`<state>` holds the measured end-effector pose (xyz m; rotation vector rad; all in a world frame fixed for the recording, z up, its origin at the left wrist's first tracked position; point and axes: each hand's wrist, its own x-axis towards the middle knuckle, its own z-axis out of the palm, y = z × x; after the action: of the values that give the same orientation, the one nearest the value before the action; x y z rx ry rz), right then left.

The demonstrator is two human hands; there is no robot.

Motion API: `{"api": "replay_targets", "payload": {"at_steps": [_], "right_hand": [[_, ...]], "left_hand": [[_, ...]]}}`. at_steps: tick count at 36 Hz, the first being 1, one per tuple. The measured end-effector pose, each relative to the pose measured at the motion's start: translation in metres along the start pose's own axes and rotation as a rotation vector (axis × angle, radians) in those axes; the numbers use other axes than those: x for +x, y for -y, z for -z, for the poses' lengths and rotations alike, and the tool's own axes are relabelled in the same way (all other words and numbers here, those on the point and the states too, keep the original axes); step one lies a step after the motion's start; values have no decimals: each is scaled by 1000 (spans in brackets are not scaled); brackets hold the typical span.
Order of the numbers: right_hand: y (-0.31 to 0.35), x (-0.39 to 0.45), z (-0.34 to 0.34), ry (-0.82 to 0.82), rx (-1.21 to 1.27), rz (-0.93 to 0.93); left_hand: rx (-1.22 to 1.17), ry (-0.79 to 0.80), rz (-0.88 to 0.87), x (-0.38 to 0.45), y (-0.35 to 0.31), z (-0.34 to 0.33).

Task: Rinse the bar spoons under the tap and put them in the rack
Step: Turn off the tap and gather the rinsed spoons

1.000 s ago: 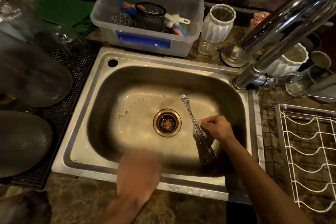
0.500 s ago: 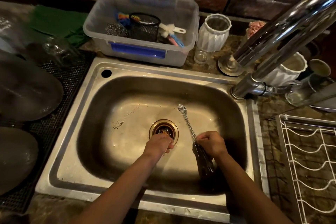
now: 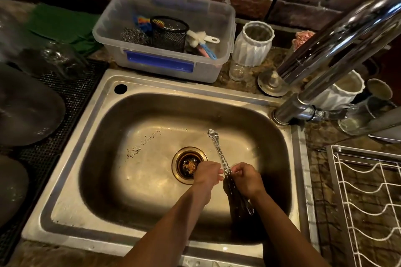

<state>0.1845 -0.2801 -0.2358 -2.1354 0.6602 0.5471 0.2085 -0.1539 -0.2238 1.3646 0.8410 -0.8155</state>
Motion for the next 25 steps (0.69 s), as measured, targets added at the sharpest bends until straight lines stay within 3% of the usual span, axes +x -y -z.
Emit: {"api": "replay_targets", "payload": {"at_steps": [7, 15, 20, 25], "right_hand": [[-5, 0, 1, 7, -5, 54], [-6, -9, 2, 14, 23, 53], [2, -20, 8, 40, 99, 74], [12, -34, 14, 65, 170, 76]], "left_hand": [[41, 19, 20, 6, -4, -1], [55, -2, -109, 9, -4, -5], [-48, 39, -66, 0, -16, -2], [-189, -30, -29, -3, -31, 4]]}}
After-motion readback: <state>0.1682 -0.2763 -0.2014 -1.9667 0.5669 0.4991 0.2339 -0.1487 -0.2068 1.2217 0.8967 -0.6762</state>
